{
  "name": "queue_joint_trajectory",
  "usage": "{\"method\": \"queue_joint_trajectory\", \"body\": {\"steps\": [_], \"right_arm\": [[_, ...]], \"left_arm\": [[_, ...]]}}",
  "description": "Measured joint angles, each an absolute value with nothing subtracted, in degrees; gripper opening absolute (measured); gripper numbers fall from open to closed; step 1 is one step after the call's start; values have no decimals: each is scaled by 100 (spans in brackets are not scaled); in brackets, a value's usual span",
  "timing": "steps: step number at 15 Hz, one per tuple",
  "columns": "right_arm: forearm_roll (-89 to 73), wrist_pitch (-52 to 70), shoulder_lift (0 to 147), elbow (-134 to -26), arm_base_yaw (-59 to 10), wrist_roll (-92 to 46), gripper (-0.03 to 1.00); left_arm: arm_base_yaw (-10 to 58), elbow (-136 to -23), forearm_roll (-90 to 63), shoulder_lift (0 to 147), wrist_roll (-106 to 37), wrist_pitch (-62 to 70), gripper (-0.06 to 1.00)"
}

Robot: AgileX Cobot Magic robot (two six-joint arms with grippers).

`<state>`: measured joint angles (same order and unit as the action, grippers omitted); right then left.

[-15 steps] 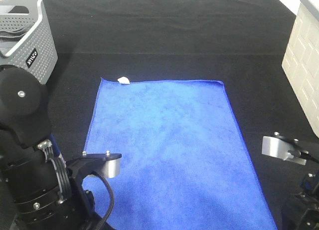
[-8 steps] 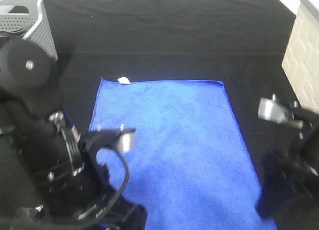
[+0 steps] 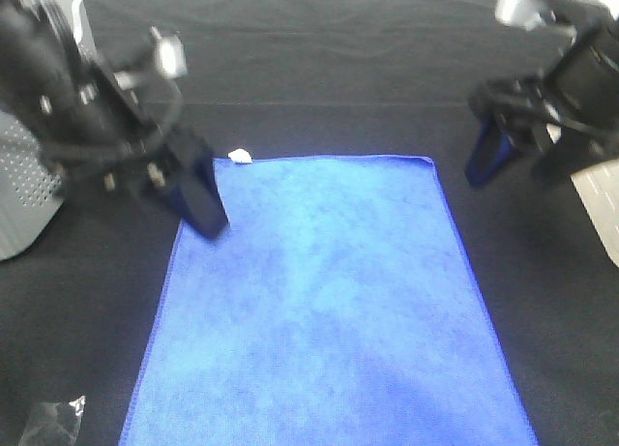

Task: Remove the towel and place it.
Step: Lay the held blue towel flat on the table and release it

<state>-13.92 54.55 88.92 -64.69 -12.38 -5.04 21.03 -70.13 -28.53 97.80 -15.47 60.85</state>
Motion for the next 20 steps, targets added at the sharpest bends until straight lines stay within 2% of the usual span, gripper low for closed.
{"method": "queue_joint_trajectory", "body": {"steps": [1, 3, 8, 10, 11, 16, 20], "right_arm": [[-1106, 5712, 9345, -7173, -1238, -447, 74], [-796, 5959, 10050, -8107, -1220, -344, 79], [-1049, 6818, 11665, -10353, -527, -367, 81], [-1106, 6927, 12330, -11092, -498, -556, 81], [-1106, 6927, 12330, -11092, -498, -556, 81], [-1094, 6939, 13338, -11322, -498, -768, 81], [-1398, 6698, 13768, -11327, -498, -1020, 81]], "left_arm": [[1782, -7466, -2550, 10010, -1599, 5884, 91], [1484, -7993, -2172, 10353, -1432, 5730, 91], [1049, -9047, -1833, 11436, -1220, 5626, 91], [1049, -9672, -1799, 12061, -1220, 5598, 91], [1049, -9672, -1799, 12061, -1220, 5598, 91], [1049, -11511, -1793, 13717, -1203, 5712, 91], [1049, -11952, -1805, 14249, -1197, 5804, 91]]}}
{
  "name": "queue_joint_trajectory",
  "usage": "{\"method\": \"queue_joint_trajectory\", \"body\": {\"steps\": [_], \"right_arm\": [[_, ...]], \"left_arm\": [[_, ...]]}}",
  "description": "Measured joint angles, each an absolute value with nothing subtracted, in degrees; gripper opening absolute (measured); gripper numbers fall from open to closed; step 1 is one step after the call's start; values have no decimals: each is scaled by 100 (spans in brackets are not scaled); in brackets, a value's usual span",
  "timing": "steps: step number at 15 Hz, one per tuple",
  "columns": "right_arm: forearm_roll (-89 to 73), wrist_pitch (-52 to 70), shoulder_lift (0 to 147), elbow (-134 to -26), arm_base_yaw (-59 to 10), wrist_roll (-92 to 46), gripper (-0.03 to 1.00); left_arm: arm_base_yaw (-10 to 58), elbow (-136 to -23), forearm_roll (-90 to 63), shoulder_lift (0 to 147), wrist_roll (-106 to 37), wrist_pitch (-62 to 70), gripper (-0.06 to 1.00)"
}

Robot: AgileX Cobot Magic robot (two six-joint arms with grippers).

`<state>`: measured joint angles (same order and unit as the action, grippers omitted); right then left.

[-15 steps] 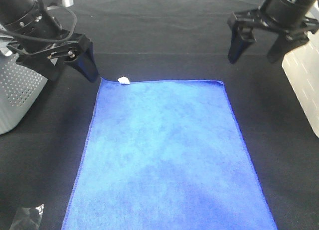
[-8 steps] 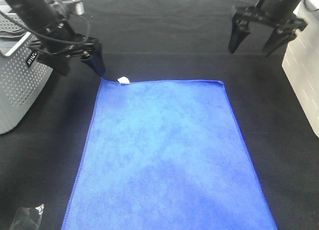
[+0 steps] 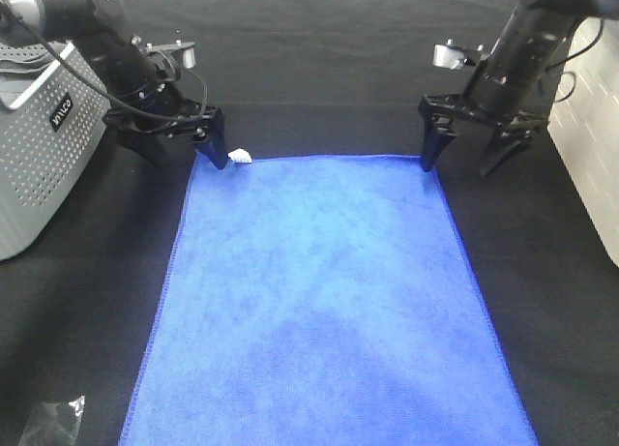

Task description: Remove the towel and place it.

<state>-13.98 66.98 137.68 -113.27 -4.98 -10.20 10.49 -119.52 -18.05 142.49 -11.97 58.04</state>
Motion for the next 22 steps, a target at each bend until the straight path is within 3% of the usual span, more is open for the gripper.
{"method": "queue_joint_trajectory", "body": {"steps": [6, 16, 22], "right_arm": [[-1610, 5420, 14100, -11339, -498, -1272, 81], [-1662, 5432, 14129, -11339, -498, -1381, 81], [-1828, 5443, 14129, -11339, -625, -1381, 80]], "left_arm": [[1049, -11952, -1960, 14404, -1203, 5495, 91], [1066, -11998, -2063, 14496, -1203, 5472, 91], [1450, -12003, -2051, 14507, -1215, 5323, 91]]}}
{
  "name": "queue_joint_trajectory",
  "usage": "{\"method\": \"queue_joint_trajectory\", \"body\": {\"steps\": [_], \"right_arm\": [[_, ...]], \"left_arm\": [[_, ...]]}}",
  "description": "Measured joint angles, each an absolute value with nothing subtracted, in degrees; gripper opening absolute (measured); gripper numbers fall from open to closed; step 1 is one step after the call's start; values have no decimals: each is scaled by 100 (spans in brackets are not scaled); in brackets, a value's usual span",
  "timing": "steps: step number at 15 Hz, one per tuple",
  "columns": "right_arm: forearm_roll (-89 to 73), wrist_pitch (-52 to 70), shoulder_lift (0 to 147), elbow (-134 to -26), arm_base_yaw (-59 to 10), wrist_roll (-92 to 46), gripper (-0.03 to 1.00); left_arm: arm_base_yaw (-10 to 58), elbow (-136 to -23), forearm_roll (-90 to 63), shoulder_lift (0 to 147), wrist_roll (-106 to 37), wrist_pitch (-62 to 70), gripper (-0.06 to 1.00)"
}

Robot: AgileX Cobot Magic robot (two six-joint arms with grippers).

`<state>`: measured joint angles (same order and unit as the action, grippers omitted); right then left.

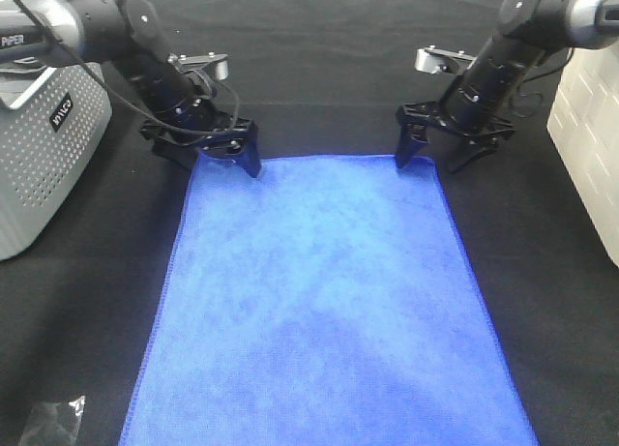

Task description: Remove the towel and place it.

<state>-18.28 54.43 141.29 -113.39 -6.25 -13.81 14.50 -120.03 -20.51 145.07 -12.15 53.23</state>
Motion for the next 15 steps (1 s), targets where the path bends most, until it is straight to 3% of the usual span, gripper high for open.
{"method": "queue_joint_trajectory", "body": {"steps": [7, 9, 11, 15], "right_arm": [[-1896, 5271, 14141, -11339, -1117, -1381, 77], [-1759, 5231, 14146, -11339, -1152, -1381, 68], [-1576, 5168, 14152, -11339, -1152, -1381, 49], [-1358, 5076, 14158, -11339, -1152, -1381, 2]], "left_arm": [[1862, -12003, -2108, 14519, -1054, 5139, 91], [1891, -12003, -2103, 14524, -957, 5099, 87], [1896, -12003, -1965, 14536, -756, 5031, 68], [1896, -12003, -1736, 14593, -556, 4950, 4]]}}
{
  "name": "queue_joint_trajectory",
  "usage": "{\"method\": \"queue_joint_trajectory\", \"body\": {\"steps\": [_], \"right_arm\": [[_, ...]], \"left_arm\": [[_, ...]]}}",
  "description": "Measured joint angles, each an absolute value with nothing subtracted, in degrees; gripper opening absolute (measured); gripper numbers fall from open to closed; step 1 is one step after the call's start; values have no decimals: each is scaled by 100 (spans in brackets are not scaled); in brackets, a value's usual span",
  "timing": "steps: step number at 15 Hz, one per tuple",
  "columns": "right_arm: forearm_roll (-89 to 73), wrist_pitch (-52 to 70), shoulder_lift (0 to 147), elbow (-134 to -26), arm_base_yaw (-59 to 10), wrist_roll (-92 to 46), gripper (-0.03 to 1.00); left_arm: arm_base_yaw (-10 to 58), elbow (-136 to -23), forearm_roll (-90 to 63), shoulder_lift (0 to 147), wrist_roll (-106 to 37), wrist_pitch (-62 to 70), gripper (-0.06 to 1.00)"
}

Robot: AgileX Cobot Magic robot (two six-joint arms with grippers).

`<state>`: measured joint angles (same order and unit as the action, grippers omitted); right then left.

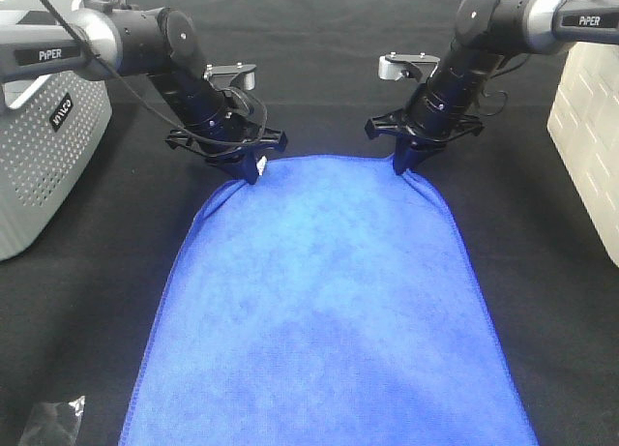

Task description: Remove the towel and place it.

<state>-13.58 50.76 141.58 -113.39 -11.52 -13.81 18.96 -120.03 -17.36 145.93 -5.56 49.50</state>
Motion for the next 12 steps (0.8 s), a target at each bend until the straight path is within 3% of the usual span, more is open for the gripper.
{"method": "queue_joint_trajectory", "body": {"steps": [6, 12], "right_arm": [[-1094, 5042, 14175, -11494, -1152, -1409, 0], [-808, 5128, 14175, -12674, -1152, -1415, 0]], "left_arm": [[1908, -12066, -1650, 14599, -871, 4985, 3], [1914, -13149, -1066, 14645, -762, 4962, 3]]}}
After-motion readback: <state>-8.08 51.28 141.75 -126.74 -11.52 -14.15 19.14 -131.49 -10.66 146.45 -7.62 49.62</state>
